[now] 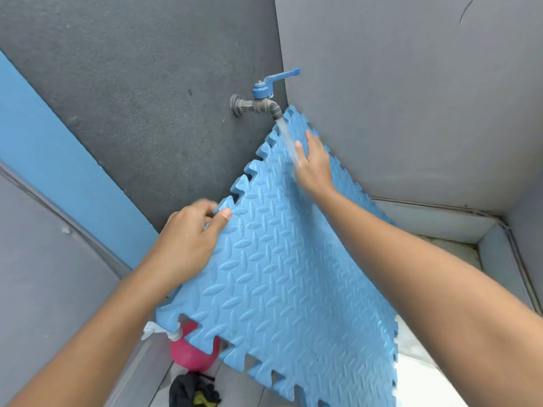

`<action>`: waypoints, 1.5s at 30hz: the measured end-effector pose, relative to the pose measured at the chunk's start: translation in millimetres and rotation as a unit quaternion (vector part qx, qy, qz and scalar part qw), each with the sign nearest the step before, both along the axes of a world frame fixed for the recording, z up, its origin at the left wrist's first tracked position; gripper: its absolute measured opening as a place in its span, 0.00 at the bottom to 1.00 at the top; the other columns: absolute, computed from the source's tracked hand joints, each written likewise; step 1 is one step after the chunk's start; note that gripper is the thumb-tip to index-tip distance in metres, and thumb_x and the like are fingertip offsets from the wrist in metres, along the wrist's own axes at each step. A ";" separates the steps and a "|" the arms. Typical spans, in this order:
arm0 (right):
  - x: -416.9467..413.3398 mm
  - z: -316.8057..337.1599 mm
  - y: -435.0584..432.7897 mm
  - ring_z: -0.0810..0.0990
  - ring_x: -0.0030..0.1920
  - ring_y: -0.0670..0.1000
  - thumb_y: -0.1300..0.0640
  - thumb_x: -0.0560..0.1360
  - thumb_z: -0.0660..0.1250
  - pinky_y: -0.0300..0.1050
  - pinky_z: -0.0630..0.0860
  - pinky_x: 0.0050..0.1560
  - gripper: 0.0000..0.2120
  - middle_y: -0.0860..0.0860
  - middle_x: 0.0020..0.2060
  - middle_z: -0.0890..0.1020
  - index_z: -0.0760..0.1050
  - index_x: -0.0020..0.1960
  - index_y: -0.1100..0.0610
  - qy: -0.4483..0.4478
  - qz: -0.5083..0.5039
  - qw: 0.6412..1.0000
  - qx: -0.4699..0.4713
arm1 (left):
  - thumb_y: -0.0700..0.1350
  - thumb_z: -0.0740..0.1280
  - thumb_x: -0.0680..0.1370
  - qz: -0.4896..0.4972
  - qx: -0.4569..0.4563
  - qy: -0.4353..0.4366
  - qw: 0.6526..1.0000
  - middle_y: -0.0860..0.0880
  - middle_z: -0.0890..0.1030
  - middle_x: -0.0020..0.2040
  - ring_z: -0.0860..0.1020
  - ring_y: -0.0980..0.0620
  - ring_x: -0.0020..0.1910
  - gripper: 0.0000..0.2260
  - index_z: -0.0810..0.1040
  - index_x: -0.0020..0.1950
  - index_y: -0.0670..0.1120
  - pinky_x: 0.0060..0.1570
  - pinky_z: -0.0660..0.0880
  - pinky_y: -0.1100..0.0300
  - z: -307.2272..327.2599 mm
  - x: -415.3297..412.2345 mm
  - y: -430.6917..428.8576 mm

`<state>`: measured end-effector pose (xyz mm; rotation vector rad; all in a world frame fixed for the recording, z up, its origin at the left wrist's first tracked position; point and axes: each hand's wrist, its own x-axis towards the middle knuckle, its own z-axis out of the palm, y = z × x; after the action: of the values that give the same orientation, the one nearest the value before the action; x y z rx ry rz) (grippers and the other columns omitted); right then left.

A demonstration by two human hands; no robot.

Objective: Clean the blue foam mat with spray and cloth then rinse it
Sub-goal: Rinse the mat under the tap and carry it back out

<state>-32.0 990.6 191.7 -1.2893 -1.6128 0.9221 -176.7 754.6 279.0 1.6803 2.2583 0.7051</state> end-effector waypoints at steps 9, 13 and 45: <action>-46.0 -7.5 -197.7 0.37 0.83 0.48 0.40 0.84 0.46 0.52 0.35 0.81 0.32 0.49 0.84 0.44 0.46 0.84 0.51 -0.001 0.125 0.987 0.105 | 0.50 0.55 0.85 0.028 0.021 -0.011 0.999 0.50 0.82 0.47 0.77 0.48 0.49 0.12 0.71 0.66 0.49 0.49 0.70 0.52 -1.4 0.3 12.2; -6.4 -74.9 -239.4 0.38 0.83 0.50 0.38 0.84 0.45 0.53 0.36 0.81 0.33 0.47 0.84 0.44 0.45 0.84 0.52 -0.056 0.161 0.970 0.176 | 0.49 0.54 0.85 0.024 0.027 -0.003 0.999 0.50 0.83 0.46 0.77 0.49 0.44 0.15 0.69 0.70 0.48 0.48 0.69 0.52 -5.7 -0.8 14.0; 115.2 -224.7 -167.8 0.39 0.83 0.49 0.36 0.84 0.47 0.65 0.37 0.79 0.31 0.49 0.84 0.44 0.44 0.83 0.44 -0.085 -0.096 0.963 -0.237 | 0.67 0.67 0.75 0.053 -0.107 0.085 0.989 0.46 0.77 0.37 0.76 0.46 0.37 0.24 0.75 0.46 0.44 0.33 0.68 0.55 3.4 15.9 21.9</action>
<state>83.2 822.8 -33.0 -1.8643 -1.4039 1.1424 -160.8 776.4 282.4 1.5814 2.4531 0.3361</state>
